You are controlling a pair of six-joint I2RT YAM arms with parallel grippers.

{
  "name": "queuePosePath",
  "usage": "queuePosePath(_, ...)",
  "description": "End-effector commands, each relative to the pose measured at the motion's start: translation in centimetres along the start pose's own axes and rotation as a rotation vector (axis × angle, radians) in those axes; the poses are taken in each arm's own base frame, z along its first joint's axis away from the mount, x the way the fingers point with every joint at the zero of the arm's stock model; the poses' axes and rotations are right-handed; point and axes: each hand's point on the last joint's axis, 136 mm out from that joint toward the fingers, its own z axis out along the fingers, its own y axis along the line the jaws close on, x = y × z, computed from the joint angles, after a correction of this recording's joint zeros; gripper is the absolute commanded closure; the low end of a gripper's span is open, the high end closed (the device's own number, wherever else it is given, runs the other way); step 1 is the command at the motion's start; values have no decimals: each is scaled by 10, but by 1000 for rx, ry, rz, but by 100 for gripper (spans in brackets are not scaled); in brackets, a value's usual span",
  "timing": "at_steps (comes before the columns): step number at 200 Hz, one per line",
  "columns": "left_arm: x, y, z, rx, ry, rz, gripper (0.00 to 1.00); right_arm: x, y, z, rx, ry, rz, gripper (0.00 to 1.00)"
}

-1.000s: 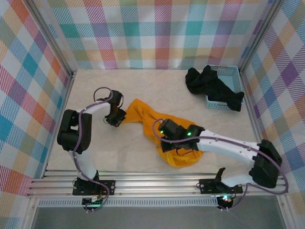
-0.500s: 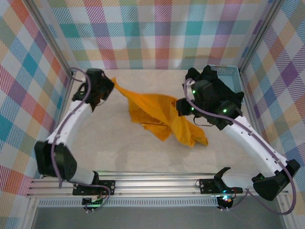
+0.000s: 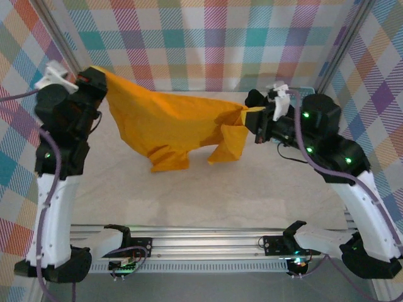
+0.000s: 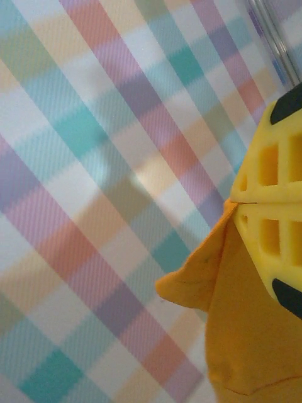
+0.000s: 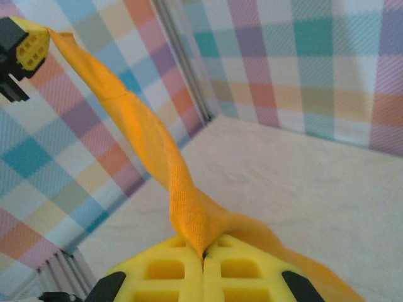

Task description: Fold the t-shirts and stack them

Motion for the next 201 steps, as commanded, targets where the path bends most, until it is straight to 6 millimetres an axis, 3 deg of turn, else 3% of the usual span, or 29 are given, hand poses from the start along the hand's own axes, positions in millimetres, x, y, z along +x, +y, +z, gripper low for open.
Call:
queuePosePath(1,-46,-26,-30,45,-146,55,100,-35,28,-28,-108,-136,-61,100)
queuePosePath(18,-56,-42,-27,80,-163,71,100,-43,28,-25,-106,-160,-51,100)
queuePosePath(32,-48,-46,2,70,-111,96,100,-45,11,-3,-38,-139,-40,100)
queuePosePath(43,-29,-30,40,-2,-50,97,100,-45,-10,21,32,-112,-17,100)
queuePosePath(59,-2,-2,96,-91,13,123,100,-42,-61,62,116,-78,93,100)
queuePosePath(80,22,25,166,-142,74,155,100,-34,-146,114,200,-49,263,100)
queuePosePath(94,56,63,221,-201,149,174,100,-16,-201,153,253,10,349,100)
queuePosePath(104,88,94,255,-227,231,153,99,1,-233,180,271,66,395,74)
queuePosePath(112,114,118,274,-260,295,137,67,15,-252,197,291,110,423,55)
queuePosePath(121,141,138,286,-284,363,132,56,28,-268,210,311,144,434,43)
queuePosePath(133,161,147,286,-306,418,161,44,40,-277,216,341,178,441,35)
queuePosePath(162,173,139,249,-378,505,276,37,66,-273,195,395,222,466,31)
queuePosePath(168,172,136,238,-397,514,297,33,75,-269,188,401,227,479,30)
queuePosePath(186,180,154,194,-488,562,308,33,107,-252,164,422,263,514,29)
queuePosePath(197,192,176,155,-549,613,275,34,137,-236,149,438,307,520,31)
queuePosePath(200,203,192,140,-590,651,267,35,145,-232,144,448,320,518,31)
queuePosePath(201,200,187,138,-581,644,262,35,148,-230,143,451,327,518,31)
